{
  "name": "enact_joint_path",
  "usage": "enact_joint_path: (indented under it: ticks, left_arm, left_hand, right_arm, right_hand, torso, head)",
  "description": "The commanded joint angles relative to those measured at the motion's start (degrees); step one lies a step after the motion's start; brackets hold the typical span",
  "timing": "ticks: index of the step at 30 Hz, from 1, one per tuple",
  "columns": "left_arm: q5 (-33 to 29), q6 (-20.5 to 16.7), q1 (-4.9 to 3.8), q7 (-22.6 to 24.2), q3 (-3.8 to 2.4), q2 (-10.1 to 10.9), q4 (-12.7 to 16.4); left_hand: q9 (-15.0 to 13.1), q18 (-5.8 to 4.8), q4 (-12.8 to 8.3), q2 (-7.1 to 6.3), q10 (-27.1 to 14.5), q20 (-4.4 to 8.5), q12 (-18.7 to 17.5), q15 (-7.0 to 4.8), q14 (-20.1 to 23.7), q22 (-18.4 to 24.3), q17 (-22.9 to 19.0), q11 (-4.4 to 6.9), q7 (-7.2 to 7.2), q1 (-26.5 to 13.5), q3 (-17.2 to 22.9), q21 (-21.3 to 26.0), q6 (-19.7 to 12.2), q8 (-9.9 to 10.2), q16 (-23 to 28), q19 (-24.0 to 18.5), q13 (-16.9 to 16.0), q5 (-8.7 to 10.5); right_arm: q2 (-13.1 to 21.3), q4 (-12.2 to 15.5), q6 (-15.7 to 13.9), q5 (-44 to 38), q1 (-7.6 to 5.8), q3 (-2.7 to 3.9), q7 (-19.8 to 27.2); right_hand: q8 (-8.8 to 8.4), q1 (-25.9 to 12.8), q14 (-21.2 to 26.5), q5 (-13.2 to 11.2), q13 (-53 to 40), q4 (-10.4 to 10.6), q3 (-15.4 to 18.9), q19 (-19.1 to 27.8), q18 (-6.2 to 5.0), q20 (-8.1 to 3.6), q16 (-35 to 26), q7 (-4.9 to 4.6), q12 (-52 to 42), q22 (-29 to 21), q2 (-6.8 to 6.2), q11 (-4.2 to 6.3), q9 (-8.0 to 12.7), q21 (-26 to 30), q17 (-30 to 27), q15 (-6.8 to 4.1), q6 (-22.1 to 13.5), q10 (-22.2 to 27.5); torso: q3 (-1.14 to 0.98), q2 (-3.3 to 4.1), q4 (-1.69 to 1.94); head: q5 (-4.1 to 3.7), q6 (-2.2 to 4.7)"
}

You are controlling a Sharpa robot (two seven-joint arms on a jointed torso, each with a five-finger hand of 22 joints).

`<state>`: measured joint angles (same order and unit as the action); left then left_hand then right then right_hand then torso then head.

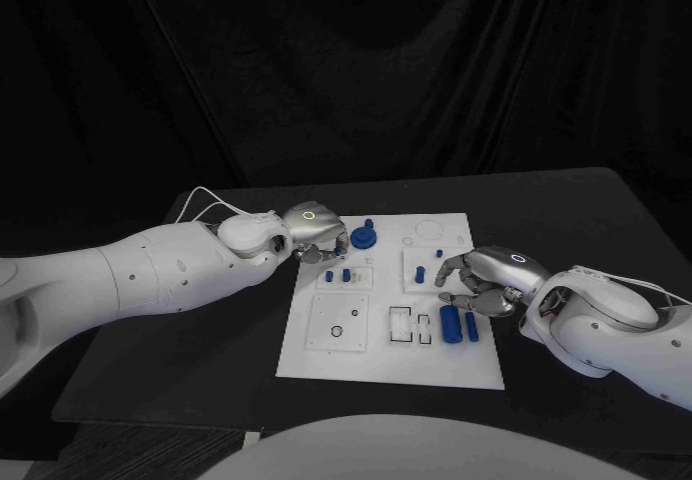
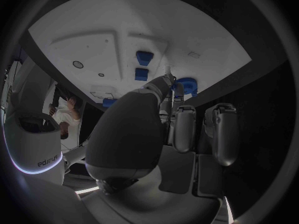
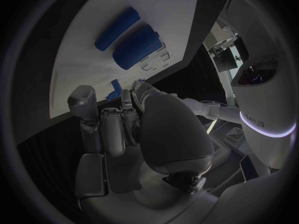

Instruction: Assemble the parts on the task board

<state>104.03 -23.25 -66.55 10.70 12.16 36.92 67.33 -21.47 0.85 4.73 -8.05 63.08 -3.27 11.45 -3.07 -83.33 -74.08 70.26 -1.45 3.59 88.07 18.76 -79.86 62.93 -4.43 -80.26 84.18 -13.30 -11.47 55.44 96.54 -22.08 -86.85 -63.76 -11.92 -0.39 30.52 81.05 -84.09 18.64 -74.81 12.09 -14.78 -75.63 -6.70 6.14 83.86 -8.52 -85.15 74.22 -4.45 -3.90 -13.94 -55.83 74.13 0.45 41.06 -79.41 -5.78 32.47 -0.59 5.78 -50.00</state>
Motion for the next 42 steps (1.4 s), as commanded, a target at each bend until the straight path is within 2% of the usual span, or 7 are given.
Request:
enact_joint_path:
  ticks: [1,12,22,33,42]
  left_arm:
    - [0.1,0.5,0.19,-0.2,-0.05,-0.3,-0.2]
    - [0.1,0.7,0.49,-0.3,-0.05,-1.1,-0.8]
    - [0.1,1.3,0.96,-0.5,-0.05,-2.0,-1.7]
    - [0.1,2.8,1.39,-1.0,-0.05,-2.5,-2.7]
    - [0.1,2.7,1.63,-0.8,-0.05,-3.0,-3.1]
  left_hand:
    - [0.7,1.58,-1.0,0.61,2.6,0.13,0.9,-0.31,0.2,-12.7,-0.5,0.86,0.01,-0.8,3.2,-0.4,-0.7,0.7,0.4,0.3,-1.6,0.64]
    - [0.8,1.62,-1.0,0.66,2.6,0.12,0.8,-0.33,0.4,-12.6,-0.8,0.89,-0.05,-0.8,3.2,-0.2,-1.0,0.8,0.6,0.1,-1.7,0.70]
    - [0.9,1.66,-1.0,0.71,2.6,0.11,0.8,-0.35,0.5,-12.6,-1.1,0.91,-0.09,-0.8,3.2,0.0,-1.2,0.8,0.8,0.1,-1.8,0.67]
    - [1.0,1.73,-1.1,0.79,2.7,0.11,0.8,-0.37,0.7,-12.5,-1.6,0.91,-0.08,-0.7,3.3,0.3,-1.2,0.8,1.1,-0.1,-1.9,0.56]
    - [1.0,1.76,-1.2,0.84,2.6,0.10,0.8,-0.35,0.9,-12.5,-1.8,0.87,-0.04,-0.7,3.3,0.4,-1.1,0.7,1.2,-0.2,-2.0,0.51]
  right_arm:
    - [0.0,0.0,0.1,-0.1,0.15,0.03,-0.7]
    - [-0.2,-0.1,0.2,-0.1,0.16,0.03,-0.7]
    - [-0.2,-0.2,0.3,-0.1,0.22,0.03,-0.7]
    - [-0.3,-0.2,0.4,-0.1,0.25,0.03,-0.8]
    - [-0.4,-0.2,0.6,-0.1,0.29,0.03,-0.9]
  right_hand:
    - [0.92,0.6,-1.9,0.8,-6.6,-0.1,-0.8,0.2,-0.21,0.09,-0.8,0.13,1.0,6.6,-0.52,-0.10,0.5,1.1,9.8,-0.30,0.1,0.5]
    - [0.93,0.7,-1.9,0.8,-6.6,-0.1,-0.9,0.2,-0.22,0.10,-0.7,0.13,1.1,6.6,-0.53,-0.10,0.5,1.1,9.8,-0.29,0.1,0.5]
    - [0.93,0.7,-1.9,0.8,-6.6,-0.1,-0.9,0.2,-0.22,0.10,-0.7,0.13,1.1,6.6,-0.53,-0.10,0.5,1.1,9.8,-0.29,0.1,0.5]
    - [0.96,0.7,-1.9,0.8,-6.6,-0.2,-0.9,0.3,-0.22,0.10,-0.8,0.13,1.1,6.6,-0.51,-0.10,0.5,1.2,9.8,-0.30,0.1,0.5]
    - [0.97,0.8,-1.9,0.9,-6.5,-0.2,-1.0,0.3,-0.24,0.10,-0.8,0.13,1.1,6.5,-0.49,-0.10,0.5,1.3,9.8,-0.29,0.1,0.5]
  torso:
    - [0.00,-0.03,-0.10]
    - [-0.04,-0.08,-0.21]
    - [-0.06,-0.10,-0.13]
    - [0.04,-0.02,-0.08]
    - [-0.08,-0.04,-0.09]
  head:
    - [0.00,0.00]
    - [0.05,0.00]
    - [-0.04,0.00]
    - [-0.15,0.00]
    - [-0.12,0.00]
